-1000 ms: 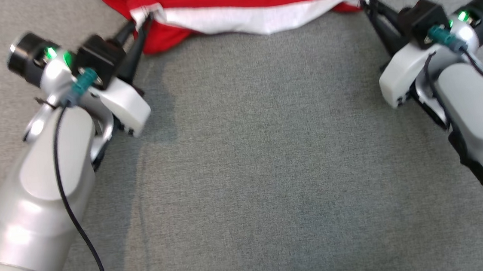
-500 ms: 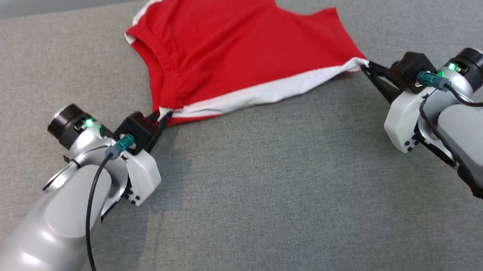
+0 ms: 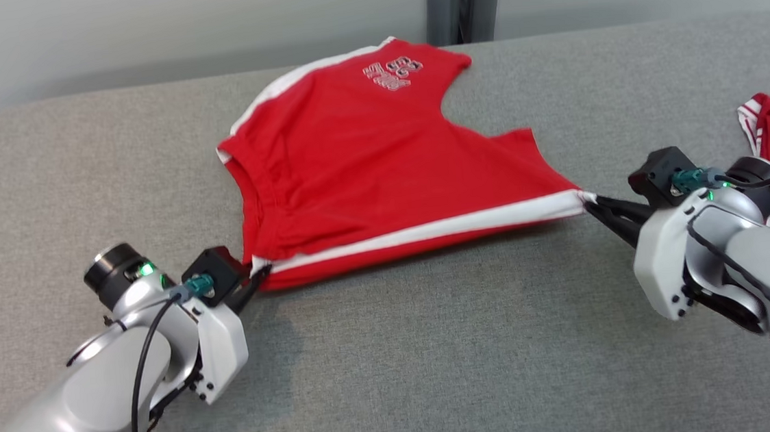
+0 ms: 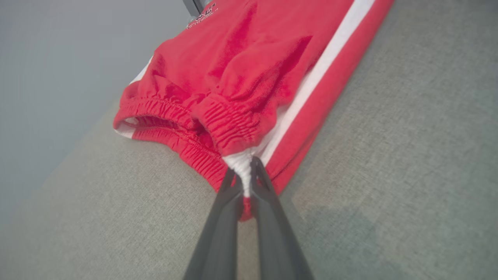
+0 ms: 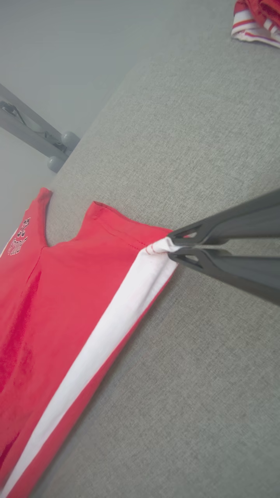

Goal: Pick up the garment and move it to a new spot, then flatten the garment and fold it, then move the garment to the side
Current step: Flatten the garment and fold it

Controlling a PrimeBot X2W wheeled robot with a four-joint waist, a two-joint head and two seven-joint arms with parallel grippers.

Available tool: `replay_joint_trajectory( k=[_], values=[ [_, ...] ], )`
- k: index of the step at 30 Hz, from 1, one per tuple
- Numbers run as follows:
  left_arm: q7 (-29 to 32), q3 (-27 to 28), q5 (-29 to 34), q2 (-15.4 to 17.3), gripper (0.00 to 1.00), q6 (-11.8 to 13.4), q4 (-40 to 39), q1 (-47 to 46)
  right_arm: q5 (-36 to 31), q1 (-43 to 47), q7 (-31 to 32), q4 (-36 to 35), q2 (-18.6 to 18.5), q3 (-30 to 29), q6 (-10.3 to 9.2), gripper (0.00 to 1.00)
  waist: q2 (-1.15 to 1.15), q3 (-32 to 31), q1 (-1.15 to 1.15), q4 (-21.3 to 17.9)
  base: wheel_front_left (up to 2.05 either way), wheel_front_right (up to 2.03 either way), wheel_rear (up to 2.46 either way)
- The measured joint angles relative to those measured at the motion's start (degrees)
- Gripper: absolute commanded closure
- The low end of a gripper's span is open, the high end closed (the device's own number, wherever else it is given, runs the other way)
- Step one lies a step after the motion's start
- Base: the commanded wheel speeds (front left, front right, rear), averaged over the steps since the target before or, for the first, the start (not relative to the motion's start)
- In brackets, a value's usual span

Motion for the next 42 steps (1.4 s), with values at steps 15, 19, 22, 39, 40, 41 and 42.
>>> replay_joint_trajectory(
  k=[15, 19, 22, 39, 40, 41, 42],
  values=[
    [5.6, -1.2, -7.4, 9.5, 1.0, -0.1, -14.3, 11.2, 5.2, 11.4, 16.6, -24.6, -12.8, 0.1, 0.0, 1.0, 0.0, -6.5, 0.0, -0.5, 0.0, 0.0, 0.0],
    [5.1, -1.2, -8.4, 10.8, 1.0, -0.1, -16.7, 14.1, 5.7, 13.8, 17.9, -28.2, -15.1, 0.1, 0.0, 1.0, 0.0, -7.5, 0.0, -0.6, 0.0, 0.0, 0.0],
    [5.0, -1.2, -9.5, 11.9, 1.0, 0.1, -19.4, 16.4, 6.2, 15.5, 18.7, -30.5, -16.5, 0.1, 0.0, 1.0, 0.0, -8.3, 0.0, -0.8, 0.0, 0.0, 0.0],
    [8.4, -0.1, -10.7, 16.0, 1.0, 2.7, -34.1, 23.2, 7.6, 19.7, 18.5, -37.3, -22.4, 0.2, -0.01, 1.0, 0.0, -9.5, 0.0, 0.7, 0.0, 0.0, 0.0],
    [8.1, 0.4, -11.5, 15.9, 1.0, 2.9, -34.5, 23.2, 7.7, 19.2, 18.1, -37.2, -22.3, 0.2, -0.01, 1.0, 0.0, -9.4, 0.0, 0.8, 0.0, 0.0, 0.0],
    [8.0, 1.2, -12.6, 15.9, 1.0, 3.0, -34.9, 23.2, 7.9, 18.8, 17.6, -37.2, -22.3, 0.1, -0.01, 1.0, 0.0, -9.3, -0.01, 1.0, 0.0, 0.0, 0.0],
    [7.7, 2.1, -14.1, 15.9, 1.0, 3.0, -35.5, 23.2, 8.5, 18.4, 17.2, -37.0, -22.2, 0.0, -0.01, 1.0, 0.0, -9.1, -0.01, 1.2, 0.0, 0.0, 0.0]
  ],
)
